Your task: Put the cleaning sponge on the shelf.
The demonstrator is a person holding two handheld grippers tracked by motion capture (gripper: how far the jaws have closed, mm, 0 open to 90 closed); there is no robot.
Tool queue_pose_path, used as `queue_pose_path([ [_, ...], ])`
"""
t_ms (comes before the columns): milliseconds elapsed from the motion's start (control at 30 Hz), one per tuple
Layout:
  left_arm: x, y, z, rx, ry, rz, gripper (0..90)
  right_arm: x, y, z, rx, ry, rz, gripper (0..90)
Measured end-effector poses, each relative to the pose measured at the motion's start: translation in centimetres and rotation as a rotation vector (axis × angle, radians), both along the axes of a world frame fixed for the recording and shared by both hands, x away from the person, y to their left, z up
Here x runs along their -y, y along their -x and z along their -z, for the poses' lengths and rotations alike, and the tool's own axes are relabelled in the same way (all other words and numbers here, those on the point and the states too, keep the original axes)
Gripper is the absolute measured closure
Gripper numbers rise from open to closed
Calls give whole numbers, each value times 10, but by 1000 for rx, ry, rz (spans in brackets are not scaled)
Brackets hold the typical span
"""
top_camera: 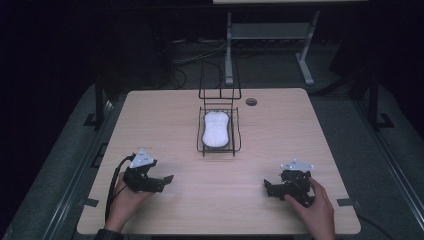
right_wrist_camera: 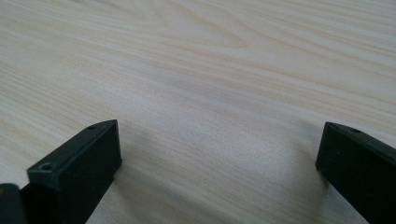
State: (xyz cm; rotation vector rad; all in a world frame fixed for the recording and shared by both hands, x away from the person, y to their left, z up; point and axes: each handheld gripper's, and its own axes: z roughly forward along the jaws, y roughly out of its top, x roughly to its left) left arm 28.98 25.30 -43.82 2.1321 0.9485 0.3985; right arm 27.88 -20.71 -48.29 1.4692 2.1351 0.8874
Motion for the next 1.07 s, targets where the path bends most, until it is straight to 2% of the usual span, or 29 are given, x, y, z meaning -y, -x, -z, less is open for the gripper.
queue_pose_path([
  [167,-7,10,11,-24,-40,-19,127,0,0,0,-1,1,-1,0],
  [233,-11,12,14,-31,-34,-27,127,0,0,0,-1,1,0,0],
  [333,-15,15,17,-38,-34,-28,127,0,0,0,-1,1,0,0],
  [633,-18,21,30,-69,-84,-10,126,0,0,0,-1,1,0,0],
  [733,-18,23,32,-46,-84,-6,124,0,0,0,-2,1,0,0],
  [933,-23,26,36,-10,-48,6,125,0,0,0,-1,1,0,0],
  [1067,-24,27,36,-9,-47,12,126,0,0,0,-1,2,-1,0],
])
